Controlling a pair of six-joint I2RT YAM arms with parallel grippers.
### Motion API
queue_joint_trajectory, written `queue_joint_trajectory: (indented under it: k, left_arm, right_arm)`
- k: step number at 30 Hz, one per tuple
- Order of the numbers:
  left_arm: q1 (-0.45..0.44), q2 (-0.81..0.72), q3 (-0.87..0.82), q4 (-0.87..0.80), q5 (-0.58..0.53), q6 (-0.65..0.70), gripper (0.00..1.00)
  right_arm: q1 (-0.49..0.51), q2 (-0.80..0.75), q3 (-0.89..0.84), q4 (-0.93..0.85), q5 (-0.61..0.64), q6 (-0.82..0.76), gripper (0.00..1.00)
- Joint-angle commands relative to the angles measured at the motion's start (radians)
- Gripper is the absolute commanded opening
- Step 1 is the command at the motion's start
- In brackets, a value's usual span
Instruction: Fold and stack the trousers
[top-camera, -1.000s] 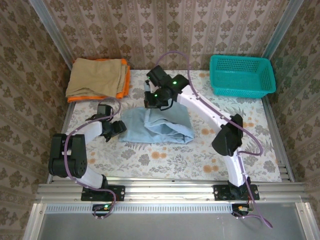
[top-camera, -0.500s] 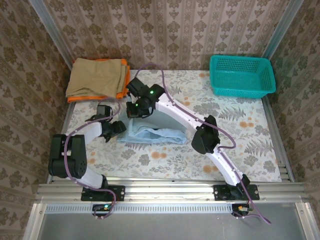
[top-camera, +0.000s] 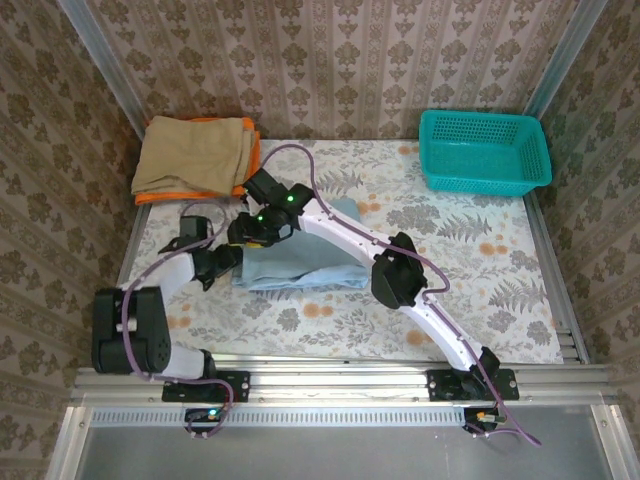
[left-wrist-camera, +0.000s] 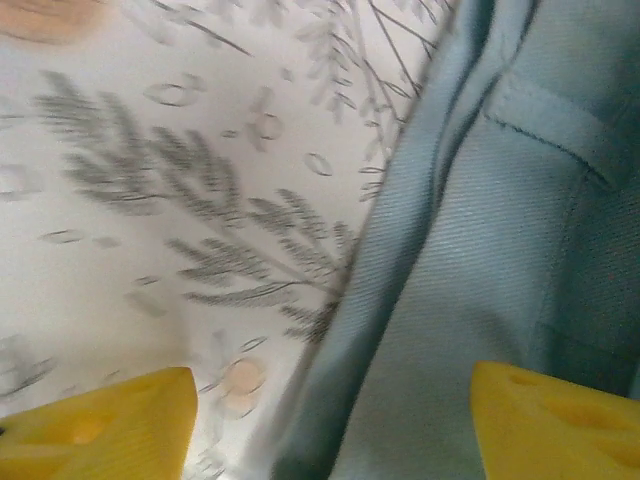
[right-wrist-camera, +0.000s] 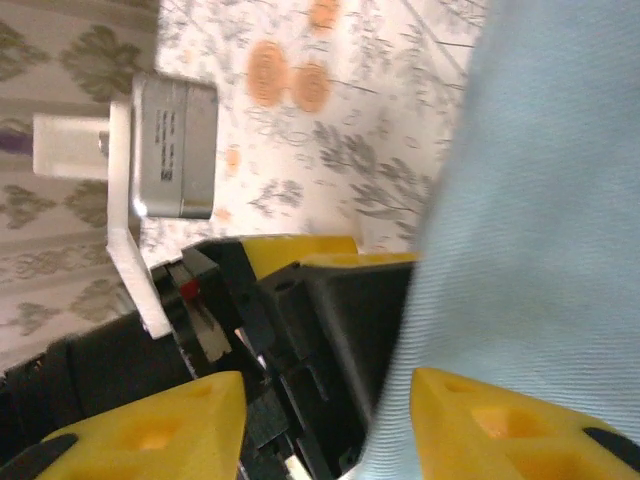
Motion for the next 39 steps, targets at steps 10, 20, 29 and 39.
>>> queue_joint_trajectory:
  k: [10,20,29,39]
  left_arm:
    - [0.048,-0.303,0.132,-0.253,-0.031,-0.009,0.78]
    - [-0.165,-0.047,0.157,-0.195,-0.023,0.067,0.68]
    - [-0.225,0.082,0.120,-0.047,0.087,0.048,0.43]
    - [-0.329,-0.021,0.319,-0.298,0.002,0.141,0.00]
  right_arm:
    - [-0.098,-0.334,-0.321,0.112,-0.040,-0.025,0.56]
    - [-0.353,-0.746,-0.990,0.219,0.025,-0.125,0.55]
    - [-0.487,-0.862,-1.307,0.298,0.003,-0.170,0.56]
    - [-0.532,-0.856,-1.366,0.340,0.007,-0.184,0.55]
